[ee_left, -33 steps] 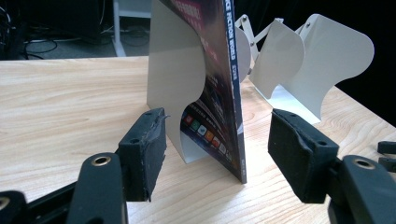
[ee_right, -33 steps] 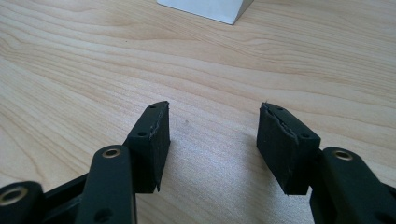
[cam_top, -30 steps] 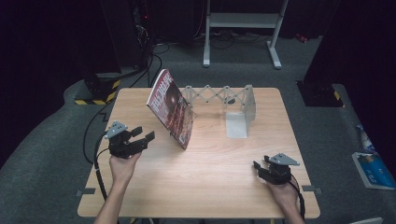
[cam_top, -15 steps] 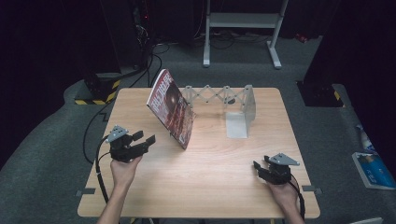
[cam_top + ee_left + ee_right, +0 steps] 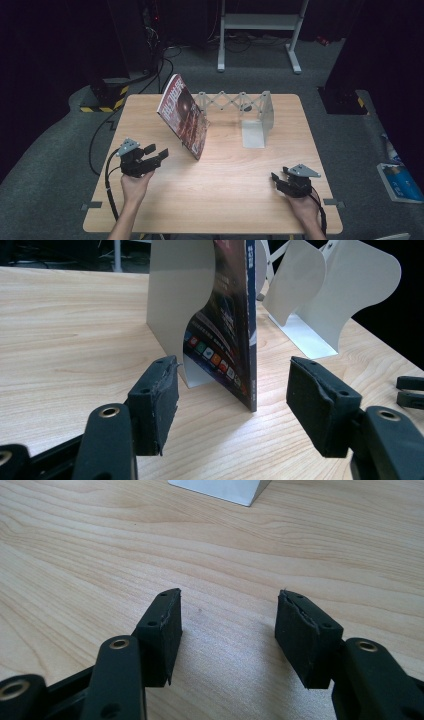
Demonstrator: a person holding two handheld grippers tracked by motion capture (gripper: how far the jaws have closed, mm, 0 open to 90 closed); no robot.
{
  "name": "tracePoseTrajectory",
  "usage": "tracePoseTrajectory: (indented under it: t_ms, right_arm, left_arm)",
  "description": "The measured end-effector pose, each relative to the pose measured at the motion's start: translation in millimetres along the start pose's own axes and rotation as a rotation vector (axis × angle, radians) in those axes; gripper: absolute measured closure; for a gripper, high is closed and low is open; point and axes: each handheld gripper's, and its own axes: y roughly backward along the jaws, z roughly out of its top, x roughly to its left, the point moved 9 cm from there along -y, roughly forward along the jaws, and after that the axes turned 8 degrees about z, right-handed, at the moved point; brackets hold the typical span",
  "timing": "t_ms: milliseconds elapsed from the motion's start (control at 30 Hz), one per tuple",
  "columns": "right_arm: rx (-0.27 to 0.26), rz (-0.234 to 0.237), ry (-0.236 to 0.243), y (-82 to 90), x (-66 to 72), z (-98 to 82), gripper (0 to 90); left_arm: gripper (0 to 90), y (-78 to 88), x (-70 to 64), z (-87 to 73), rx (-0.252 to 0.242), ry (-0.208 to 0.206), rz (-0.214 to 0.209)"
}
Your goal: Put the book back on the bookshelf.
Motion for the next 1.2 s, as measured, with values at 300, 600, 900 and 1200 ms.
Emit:
tracePoseTrajectory:
  t_ms: [300,600,900,1200]
  right_arm:
    - [0.0,0.0,0.0,0.0,0.0,0.0,44.3]
    - [0.0,0.0,0.0,0.0,0.0,0.0,44.3]
    - [0.0,0.0,0.0,0.0,0.0,0.0,44.3]
    - [-0.001,-0.001,0.0,-0.1,0.0,0.1,44.3]
  left_arm:
    - [37.6,-3.5,-1.2,-8.5,0.013,0.003,0.0]
    - [37.7,-7.9,-4.7,-18.8,0.024,0.014,-0.006]
    - [37.7,-13.4,-8.1,-30.7,0.045,0.019,-0.007]
    - [37.8,-19.9,-11.2,-44.7,0.07,0.022,-0.002]
